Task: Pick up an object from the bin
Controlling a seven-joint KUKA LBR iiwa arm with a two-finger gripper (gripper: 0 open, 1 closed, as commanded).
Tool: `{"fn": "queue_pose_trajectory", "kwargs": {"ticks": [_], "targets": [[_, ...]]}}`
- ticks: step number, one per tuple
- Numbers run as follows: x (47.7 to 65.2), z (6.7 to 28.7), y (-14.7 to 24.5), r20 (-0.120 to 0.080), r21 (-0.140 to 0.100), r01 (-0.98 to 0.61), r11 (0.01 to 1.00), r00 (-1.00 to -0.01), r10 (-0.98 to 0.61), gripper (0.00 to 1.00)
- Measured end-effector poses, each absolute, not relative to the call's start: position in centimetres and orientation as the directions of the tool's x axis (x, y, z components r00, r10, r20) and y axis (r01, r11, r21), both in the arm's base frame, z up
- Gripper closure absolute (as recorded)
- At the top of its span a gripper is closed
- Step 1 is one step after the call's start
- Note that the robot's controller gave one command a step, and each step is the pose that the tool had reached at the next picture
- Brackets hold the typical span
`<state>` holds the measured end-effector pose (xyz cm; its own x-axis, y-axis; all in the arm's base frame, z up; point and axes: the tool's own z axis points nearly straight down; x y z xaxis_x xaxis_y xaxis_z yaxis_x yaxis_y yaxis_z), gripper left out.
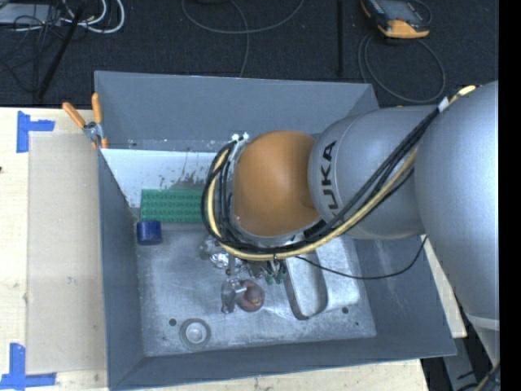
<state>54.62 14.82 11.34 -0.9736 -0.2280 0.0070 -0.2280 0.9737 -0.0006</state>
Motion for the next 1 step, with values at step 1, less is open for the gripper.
{"fn": "queue_pose_trajectory", "kwargs": {"ticks": [1], "targets": [[53.98,8.90,7.63,0.006,-0.002,-0.292,0.956,-0.956,-0.292,0.00]]}}
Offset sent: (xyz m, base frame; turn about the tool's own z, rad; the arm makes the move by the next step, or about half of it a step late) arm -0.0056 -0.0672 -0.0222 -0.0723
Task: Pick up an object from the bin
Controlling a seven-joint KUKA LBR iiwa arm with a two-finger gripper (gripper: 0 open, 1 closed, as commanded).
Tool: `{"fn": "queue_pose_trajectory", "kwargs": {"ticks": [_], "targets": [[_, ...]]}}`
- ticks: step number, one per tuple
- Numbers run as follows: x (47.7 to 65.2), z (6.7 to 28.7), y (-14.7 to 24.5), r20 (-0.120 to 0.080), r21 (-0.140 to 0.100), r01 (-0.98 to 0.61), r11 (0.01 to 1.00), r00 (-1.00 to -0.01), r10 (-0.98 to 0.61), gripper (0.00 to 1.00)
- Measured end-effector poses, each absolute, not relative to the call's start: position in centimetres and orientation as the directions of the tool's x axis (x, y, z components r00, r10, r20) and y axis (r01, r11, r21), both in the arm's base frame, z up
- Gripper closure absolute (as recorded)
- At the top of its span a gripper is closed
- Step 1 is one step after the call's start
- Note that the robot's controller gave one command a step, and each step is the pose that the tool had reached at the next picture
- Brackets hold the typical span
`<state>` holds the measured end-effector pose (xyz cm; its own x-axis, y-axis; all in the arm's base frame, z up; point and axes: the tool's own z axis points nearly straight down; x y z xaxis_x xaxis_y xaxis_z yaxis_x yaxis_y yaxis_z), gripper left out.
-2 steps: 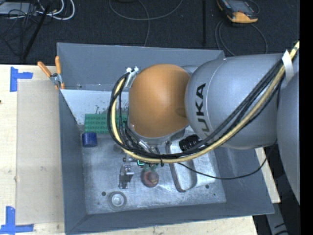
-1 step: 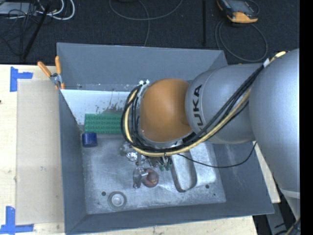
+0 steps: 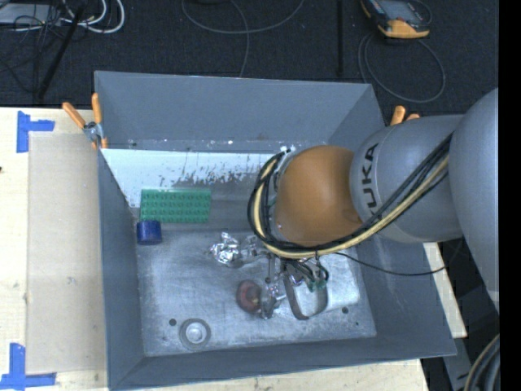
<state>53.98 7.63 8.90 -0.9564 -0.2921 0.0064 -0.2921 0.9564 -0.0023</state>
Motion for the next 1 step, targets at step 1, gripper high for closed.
{"fn": "queue_pose_trajectory", "kwargs": {"ticks": [1], "targets": [[54.09,9.11,8.14,0.000,0.002,-0.294,0.956,-0.956,-0.294,1.00]]}}
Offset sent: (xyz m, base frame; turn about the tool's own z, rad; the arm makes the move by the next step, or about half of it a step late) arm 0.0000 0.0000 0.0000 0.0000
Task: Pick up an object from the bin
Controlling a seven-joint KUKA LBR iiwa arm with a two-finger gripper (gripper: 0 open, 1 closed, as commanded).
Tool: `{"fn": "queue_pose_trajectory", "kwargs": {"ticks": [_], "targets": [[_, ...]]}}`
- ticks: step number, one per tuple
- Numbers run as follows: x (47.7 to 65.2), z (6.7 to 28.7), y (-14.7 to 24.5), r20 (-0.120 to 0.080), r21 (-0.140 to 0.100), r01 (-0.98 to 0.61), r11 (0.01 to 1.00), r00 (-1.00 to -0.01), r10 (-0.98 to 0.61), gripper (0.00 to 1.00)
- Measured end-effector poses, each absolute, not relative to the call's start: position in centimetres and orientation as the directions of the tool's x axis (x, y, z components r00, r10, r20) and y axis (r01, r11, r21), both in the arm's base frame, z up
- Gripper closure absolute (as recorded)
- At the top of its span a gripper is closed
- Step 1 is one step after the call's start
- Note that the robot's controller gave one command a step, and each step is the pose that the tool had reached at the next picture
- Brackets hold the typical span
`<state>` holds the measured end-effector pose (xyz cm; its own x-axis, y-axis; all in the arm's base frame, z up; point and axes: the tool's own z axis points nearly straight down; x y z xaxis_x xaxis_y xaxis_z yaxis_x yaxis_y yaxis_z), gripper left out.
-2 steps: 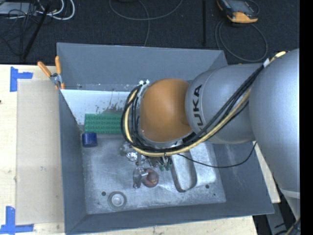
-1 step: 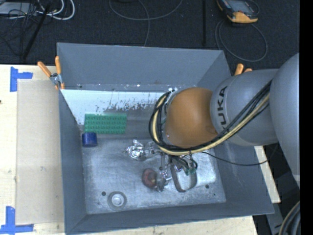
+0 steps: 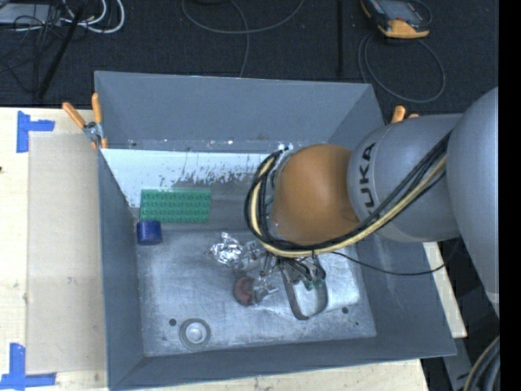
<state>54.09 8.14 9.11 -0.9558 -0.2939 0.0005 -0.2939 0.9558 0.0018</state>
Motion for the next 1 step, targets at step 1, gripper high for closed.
{"fn": "queue_pose_trajectory", "kwargs": {"ticks": [1], "targets": [[58.84,26.91,1.81,-0.010,-0.004,-0.358,0.934,-0.934,-0.358,1.00]]}}
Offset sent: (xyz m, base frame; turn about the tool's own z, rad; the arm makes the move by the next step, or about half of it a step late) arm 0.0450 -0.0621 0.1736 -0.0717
